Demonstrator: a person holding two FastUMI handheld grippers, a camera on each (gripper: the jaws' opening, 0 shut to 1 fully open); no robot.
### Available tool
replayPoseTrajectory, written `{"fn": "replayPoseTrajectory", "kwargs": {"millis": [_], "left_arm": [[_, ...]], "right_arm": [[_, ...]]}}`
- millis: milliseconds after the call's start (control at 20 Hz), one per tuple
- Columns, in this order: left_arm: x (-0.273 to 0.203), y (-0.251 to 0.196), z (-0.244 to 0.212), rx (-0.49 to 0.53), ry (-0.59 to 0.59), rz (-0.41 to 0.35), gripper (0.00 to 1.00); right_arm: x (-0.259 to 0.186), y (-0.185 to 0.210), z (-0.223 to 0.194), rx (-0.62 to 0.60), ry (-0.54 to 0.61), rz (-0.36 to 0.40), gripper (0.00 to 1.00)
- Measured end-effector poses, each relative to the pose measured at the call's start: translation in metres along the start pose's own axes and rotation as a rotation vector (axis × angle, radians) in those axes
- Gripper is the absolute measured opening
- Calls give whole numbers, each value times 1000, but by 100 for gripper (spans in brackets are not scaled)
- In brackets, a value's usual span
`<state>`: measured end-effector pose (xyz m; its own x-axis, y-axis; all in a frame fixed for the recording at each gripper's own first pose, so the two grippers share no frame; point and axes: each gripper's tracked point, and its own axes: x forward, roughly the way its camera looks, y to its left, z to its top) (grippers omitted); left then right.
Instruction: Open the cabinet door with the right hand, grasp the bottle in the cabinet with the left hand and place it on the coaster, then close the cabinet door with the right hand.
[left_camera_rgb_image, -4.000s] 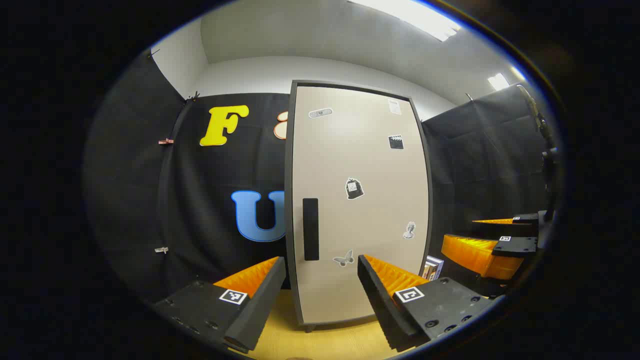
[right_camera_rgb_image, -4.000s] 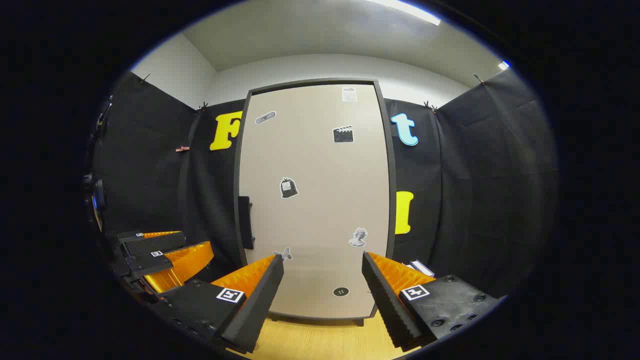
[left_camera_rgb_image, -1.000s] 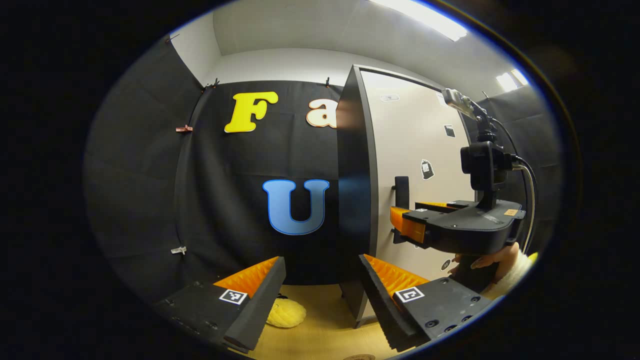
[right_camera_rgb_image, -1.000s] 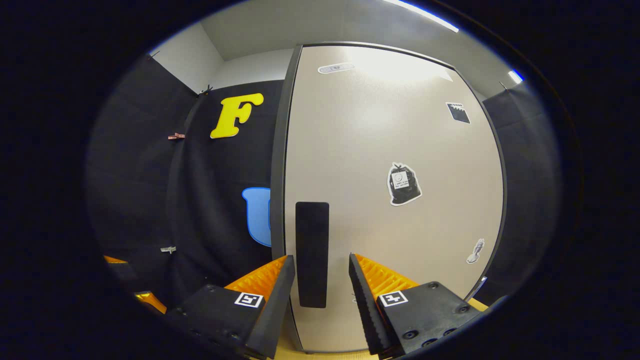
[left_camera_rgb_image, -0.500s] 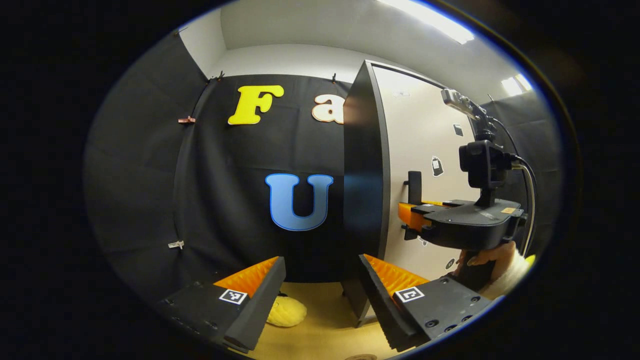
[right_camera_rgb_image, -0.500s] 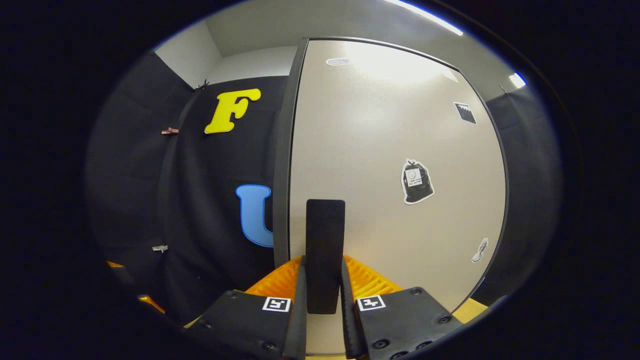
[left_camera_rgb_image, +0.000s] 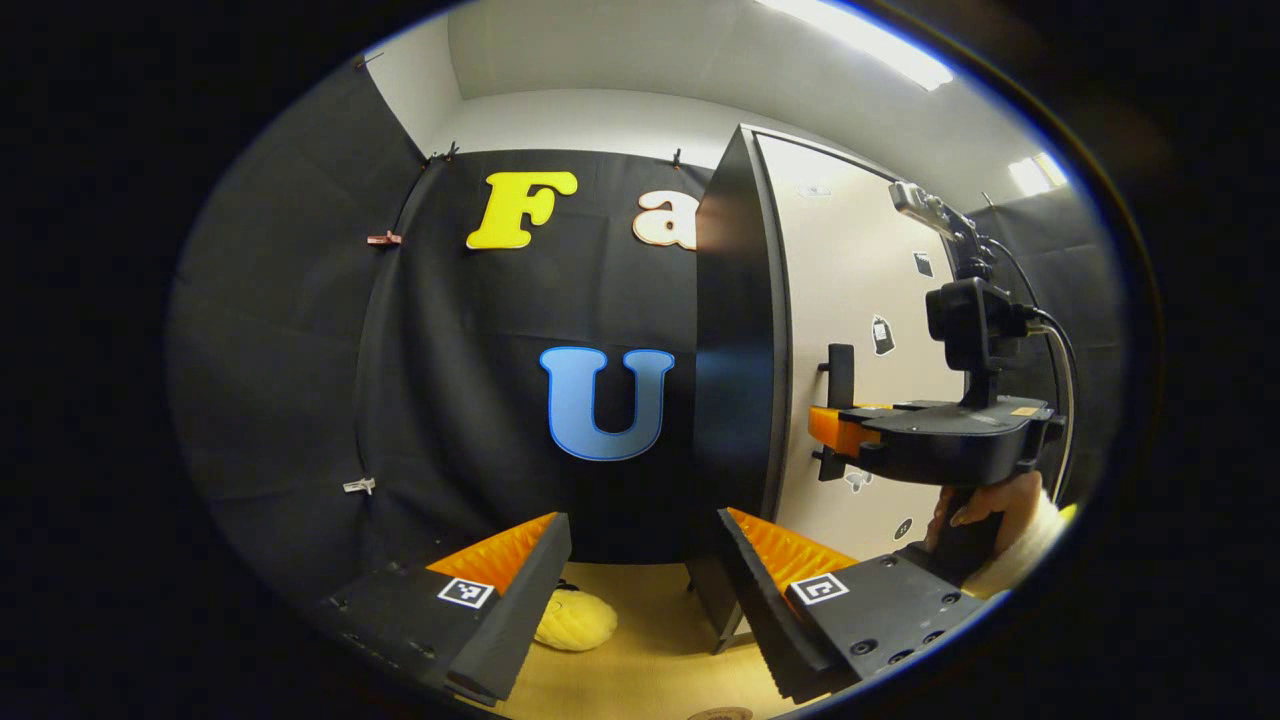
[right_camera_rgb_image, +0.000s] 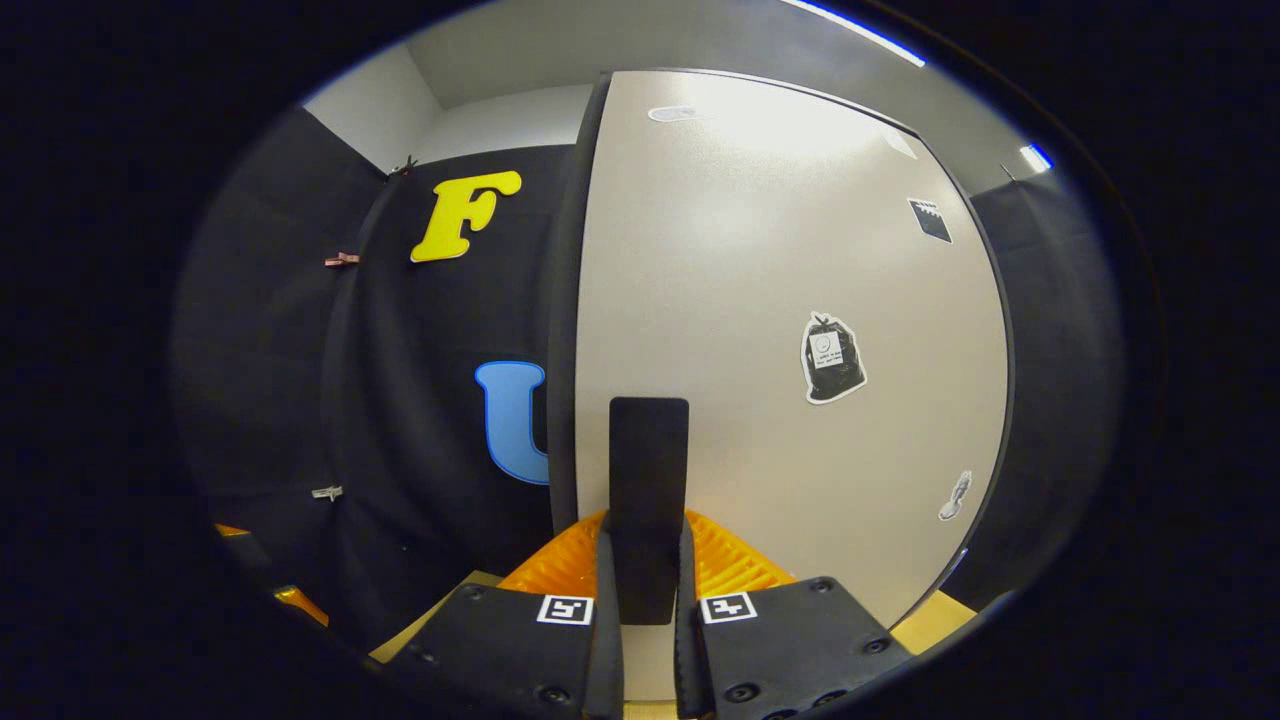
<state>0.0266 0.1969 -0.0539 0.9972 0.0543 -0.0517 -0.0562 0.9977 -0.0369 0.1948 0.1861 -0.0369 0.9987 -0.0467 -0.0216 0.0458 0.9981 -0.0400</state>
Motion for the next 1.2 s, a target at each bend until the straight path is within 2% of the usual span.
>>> {"fn": "replayPoseTrajectory", "kwargs": {"millis": [250,700,900,1200], "left_arm": [[1,-12,6,12,-1,-14,92],[-27,-48,16,35,-21,0,92],[-36,-59,27,71,-41,29,92],[-45,-79,27,72,-23,63,92]], "right_arm": [[-31,-4,2,6,22,53,24],[-80,-15,8,4,39,157,24],[-99,-25,11,16,48,203,24],[-139,-50,13,38,61,268,24]]}}
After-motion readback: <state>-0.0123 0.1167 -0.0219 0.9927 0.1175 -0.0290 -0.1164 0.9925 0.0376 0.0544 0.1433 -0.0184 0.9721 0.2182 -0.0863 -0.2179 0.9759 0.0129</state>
